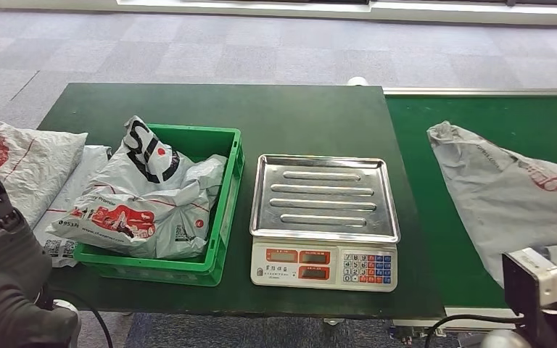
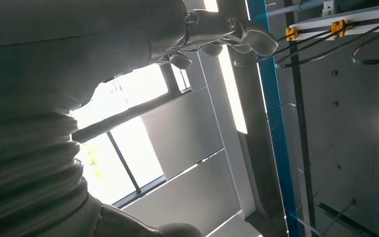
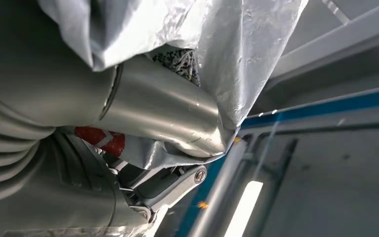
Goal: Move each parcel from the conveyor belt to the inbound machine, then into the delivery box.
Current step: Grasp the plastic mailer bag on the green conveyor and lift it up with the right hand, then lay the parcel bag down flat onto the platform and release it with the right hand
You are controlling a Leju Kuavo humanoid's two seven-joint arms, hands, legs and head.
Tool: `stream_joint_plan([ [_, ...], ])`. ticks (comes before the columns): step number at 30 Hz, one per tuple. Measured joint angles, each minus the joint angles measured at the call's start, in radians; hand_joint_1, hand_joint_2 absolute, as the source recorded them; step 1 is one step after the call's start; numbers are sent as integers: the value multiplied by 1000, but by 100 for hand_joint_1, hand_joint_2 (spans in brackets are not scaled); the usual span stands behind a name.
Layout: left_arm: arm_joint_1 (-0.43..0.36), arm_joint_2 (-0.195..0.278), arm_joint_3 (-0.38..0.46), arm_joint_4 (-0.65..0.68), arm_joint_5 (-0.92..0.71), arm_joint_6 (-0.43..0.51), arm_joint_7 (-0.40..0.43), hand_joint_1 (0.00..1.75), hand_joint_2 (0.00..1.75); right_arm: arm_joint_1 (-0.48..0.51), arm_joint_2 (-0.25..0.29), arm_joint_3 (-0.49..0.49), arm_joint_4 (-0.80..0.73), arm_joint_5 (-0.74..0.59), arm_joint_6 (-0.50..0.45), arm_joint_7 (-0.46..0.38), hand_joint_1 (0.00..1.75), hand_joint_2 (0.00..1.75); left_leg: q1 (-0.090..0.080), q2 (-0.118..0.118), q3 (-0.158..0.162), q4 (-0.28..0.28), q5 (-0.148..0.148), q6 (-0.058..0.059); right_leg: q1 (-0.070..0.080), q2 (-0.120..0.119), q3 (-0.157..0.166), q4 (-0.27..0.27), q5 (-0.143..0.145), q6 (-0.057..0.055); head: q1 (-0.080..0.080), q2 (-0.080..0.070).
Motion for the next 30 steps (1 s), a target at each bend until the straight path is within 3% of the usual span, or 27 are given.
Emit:
stream_joint_plan([
  [4, -28, 6, -34, 21, -4, 23, 0, 0, 175, -59, -8, 128, 91, 193, 101, 79, 175, 175, 0, 2, 1, 0, 1, 0, 0, 1, 1, 0, 1, 0, 0, 0],
  [8, -40, 18, -63, 39, -4, 44, 0, 0, 175, -146, -18, 277, 280, 305, 111, 162, 175, 175, 0, 2, 2, 0, 3, 0, 0, 1, 1, 0, 3, -1, 0, 0],
  [15, -41, 37, -90, 54, -19, 83, 0, 0, 175, -246, -37, 435, 526, 343, 88, 236, 175, 175, 0, 2, 1, 0, 3, -1, 1, 1, 0, 1, 2, -1, 0, 0],
  [21, -37, 54, -115, 54, -40, 136, 0, 0, 175, -324, -62, 492, 704, 326, 110, 298, 175, 175, 0, 1, 0, 0, 3, -1, 0, 1, -1, 1, 2, -1, 0, 0],
  [24, -31, 66, -128, 54, -42, 158, 0, 0, 175, -361, -71, 501, 801, 294, 113, 289, 175, 175, 0, 1, 0, 0, 3, -1, 0, 1, -1, 1, 2, -1, 0, 0],
  [29, -27, 89, -154, 54, -46, 186, -1, 0, 175, -397, -78, 534, 946, 181, 134, 175, 175, 175, 0, 1, 1, 0, 3, -1, 1, 1, -1, 1, 2, -1, 0, 0],
  [30, -27, 93, -158, 54, -46, 188, -1, 0, 175, -400, -79, 539, 964, 173, 137, 166, 137, 175, 0, 1, 0, 0, 3, -1, 1, 1, -1, 1, 2, -1, 0, 0],
])
